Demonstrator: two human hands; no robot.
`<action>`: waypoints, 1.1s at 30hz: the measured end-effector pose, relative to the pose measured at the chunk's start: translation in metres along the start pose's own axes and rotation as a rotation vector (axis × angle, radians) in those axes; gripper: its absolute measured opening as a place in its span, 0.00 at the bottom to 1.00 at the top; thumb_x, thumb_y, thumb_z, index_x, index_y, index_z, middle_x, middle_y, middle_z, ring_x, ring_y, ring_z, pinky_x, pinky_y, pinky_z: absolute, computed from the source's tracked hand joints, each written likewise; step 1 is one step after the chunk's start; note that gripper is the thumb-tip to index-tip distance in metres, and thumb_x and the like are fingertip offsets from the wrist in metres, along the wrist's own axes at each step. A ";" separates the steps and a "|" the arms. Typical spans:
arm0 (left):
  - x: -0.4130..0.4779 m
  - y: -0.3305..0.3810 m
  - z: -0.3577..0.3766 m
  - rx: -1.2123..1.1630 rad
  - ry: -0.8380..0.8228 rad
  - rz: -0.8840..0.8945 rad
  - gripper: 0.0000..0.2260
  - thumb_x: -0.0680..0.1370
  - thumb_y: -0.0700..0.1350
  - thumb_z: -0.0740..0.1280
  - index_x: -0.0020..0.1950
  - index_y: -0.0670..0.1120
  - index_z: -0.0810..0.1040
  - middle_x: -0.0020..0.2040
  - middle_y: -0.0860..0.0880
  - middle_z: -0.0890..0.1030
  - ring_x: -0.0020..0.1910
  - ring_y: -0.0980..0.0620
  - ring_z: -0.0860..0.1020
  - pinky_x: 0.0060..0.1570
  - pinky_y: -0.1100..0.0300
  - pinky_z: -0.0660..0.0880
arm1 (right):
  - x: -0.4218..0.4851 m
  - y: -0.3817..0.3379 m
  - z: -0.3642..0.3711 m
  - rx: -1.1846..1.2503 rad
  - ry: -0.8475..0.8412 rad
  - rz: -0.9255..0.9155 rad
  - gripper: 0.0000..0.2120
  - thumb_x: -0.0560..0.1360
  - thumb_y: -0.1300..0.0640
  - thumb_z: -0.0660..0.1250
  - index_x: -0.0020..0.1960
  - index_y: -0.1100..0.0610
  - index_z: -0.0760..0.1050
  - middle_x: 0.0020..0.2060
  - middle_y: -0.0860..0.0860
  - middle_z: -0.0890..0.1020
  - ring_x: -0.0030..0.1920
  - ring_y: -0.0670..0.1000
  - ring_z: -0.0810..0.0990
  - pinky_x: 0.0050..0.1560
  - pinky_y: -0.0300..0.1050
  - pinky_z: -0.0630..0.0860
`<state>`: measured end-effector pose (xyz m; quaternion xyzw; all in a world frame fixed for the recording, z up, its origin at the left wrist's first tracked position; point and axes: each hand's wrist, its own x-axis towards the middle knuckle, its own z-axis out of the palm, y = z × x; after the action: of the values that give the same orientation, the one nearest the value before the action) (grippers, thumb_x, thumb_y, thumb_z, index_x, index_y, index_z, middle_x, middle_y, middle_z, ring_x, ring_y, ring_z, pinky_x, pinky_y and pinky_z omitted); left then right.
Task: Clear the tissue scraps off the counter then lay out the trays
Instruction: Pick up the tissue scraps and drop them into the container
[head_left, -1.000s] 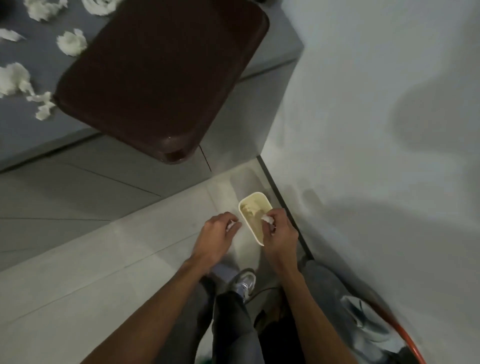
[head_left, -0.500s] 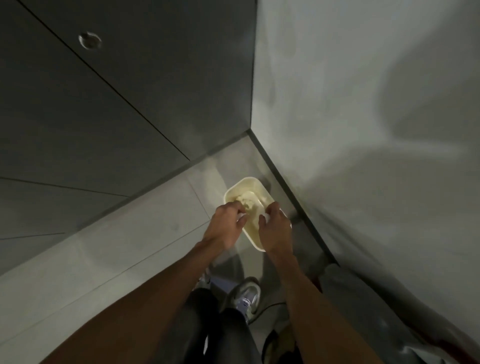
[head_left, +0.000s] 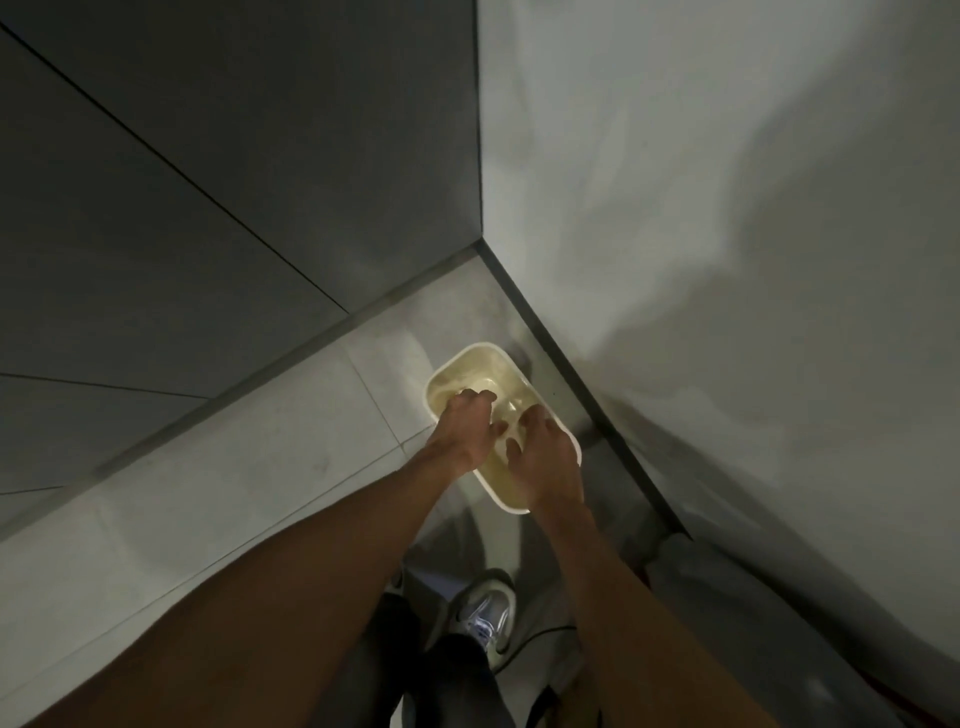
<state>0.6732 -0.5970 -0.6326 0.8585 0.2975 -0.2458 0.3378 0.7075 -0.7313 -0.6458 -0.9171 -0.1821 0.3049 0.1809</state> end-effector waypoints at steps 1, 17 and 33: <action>-0.002 0.002 -0.002 0.005 0.001 -0.006 0.22 0.82 0.50 0.67 0.75 0.46 0.72 0.69 0.43 0.77 0.68 0.42 0.74 0.67 0.49 0.74 | -0.003 -0.002 -0.002 -0.002 0.010 -0.001 0.20 0.80 0.52 0.66 0.70 0.58 0.71 0.62 0.57 0.81 0.60 0.61 0.82 0.60 0.56 0.79; -0.253 0.011 -0.194 -0.104 0.350 -0.073 0.15 0.84 0.53 0.60 0.69 0.51 0.75 0.64 0.48 0.81 0.64 0.45 0.77 0.61 0.46 0.78 | -0.188 -0.167 -0.172 0.105 0.179 -0.212 0.17 0.83 0.49 0.64 0.67 0.57 0.74 0.55 0.57 0.82 0.53 0.58 0.81 0.48 0.53 0.80; -0.521 -0.064 -0.389 -0.322 0.766 -0.106 0.10 0.84 0.53 0.63 0.61 0.53 0.79 0.55 0.53 0.84 0.55 0.51 0.82 0.53 0.48 0.81 | -0.364 -0.435 -0.270 0.129 0.199 -0.392 0.14 0.83 0.43 0.65 0.65 0.47 0.74 0.58 0.47 0.83 0.56 0.49 0.82 0.53 0.40 0.73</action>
<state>0.3496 -0.4557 -0.0822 0.8075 0.4802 0.1238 0.3195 0.5067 -0.5750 -0.0712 -0.8763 -0.3184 0.1830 0.3119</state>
